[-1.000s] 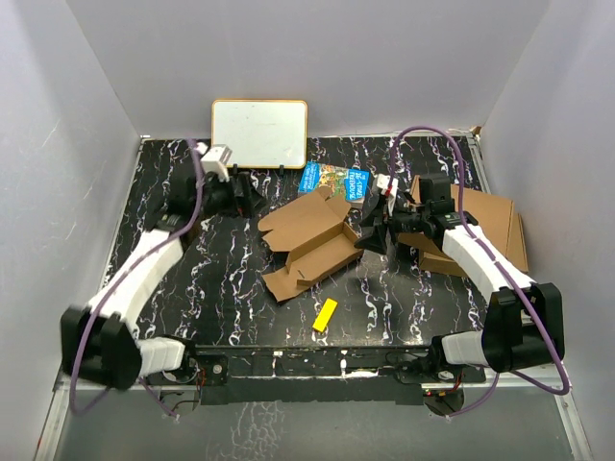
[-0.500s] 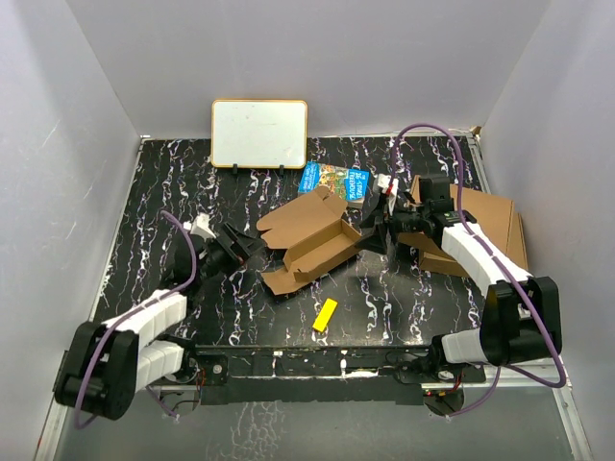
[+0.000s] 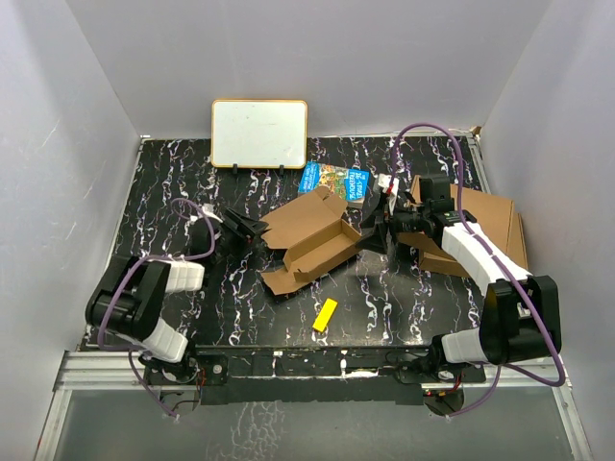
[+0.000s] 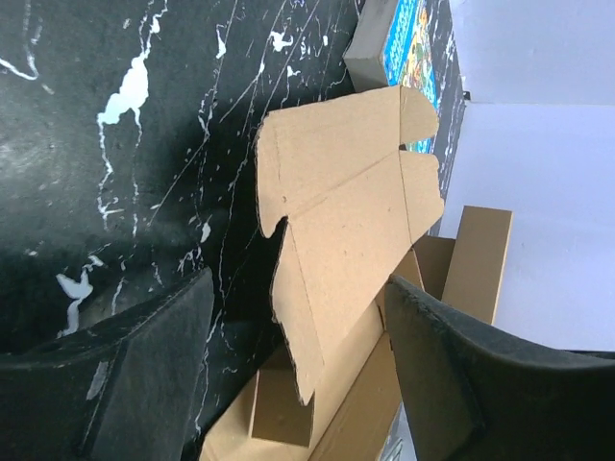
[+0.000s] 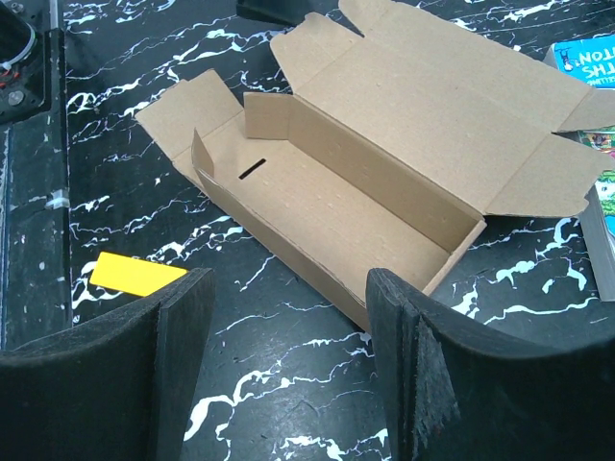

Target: Fold the paper box

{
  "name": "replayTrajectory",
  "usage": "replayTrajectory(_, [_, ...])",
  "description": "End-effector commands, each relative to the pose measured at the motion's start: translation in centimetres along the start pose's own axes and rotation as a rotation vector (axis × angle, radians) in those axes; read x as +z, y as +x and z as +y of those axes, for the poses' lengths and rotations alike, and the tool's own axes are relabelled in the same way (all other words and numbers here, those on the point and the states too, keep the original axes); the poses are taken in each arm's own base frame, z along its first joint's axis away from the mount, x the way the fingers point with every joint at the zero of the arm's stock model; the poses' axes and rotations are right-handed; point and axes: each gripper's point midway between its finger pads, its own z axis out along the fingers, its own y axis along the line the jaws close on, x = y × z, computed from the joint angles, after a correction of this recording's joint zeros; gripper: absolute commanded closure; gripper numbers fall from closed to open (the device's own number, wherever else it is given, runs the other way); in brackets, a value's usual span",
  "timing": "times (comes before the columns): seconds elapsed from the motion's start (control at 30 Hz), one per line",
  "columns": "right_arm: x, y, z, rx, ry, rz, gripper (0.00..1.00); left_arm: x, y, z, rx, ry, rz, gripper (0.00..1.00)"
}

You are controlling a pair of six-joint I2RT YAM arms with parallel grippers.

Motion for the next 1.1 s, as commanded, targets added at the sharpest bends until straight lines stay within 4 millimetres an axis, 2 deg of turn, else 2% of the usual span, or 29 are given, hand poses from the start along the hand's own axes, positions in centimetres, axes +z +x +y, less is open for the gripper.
replayTrajectory(0.0, [0.0,-1.1,-0.1,-0.065,-0.017,-0.044,0.31,1.6,-0.6,-3.0,-0.009,0.066,-0.031,0.34])
replayTrajectory(0.1, [-0.1,-1.1,0.0,-0.066,-0.016,-0.044,0.31,2.6,0.2,-3.0,-0.016,0.061,-0.021,0.44])
replayTrajectory(0.27, [-0.1,-1.1,-0.1,-0.069,-0.013,-0.043,0.31,3.8,1.4,-2.5,-0.025,0.046,0.007,0.55])
replayTrajectory(0.37, [-0.2,-1.3,-0.1,-0.071,-0.012,-0.046,0.31,4.1,1.7,-2.6,-0.011,0.053,0.021,0.76])
replayTrajectory(0.43, [-0.2,-1.3,-0.1,-0.071,-0.014,-0.048,0.31,4.0,1.7,-2.9,0.019,0.06,0.028,0.86])
replayTrajectory(0.5, [-0.3,-1.4,0.0,-0.067,-0.019,-0.052,0.31,3.9,1.7,-3.6,0.066,0.082,0.035,0.91])
replayTrajectory(0.63, [-0.4,-1.6,0.1,-0.056,-0.028,-0.063,0.32,3.0,1.7,-6.3,0.208,0.195,0.052,1.0])
replayTrajectory(0.8, [-1.1,-2.3,-0.1,-0.032,-0.022,-0.087,0.31,1.2,1.8,-10.6,0.447,0.387,0.071,1.0])
replayTrajectory(0.93, [-2.7,-3.5,-0.9,-0.006,0.021,-0.129,0.3,-0.9,2.2,-13.5,0.635,0.564,0.091,1.0])
replayTrajectory(1.07, [-4.8,-4.5,-2.3,-0.004,0.122,-0.165,0.22,-3.0,2.4,-15.6,0.744,0.692,0.103,1.0])
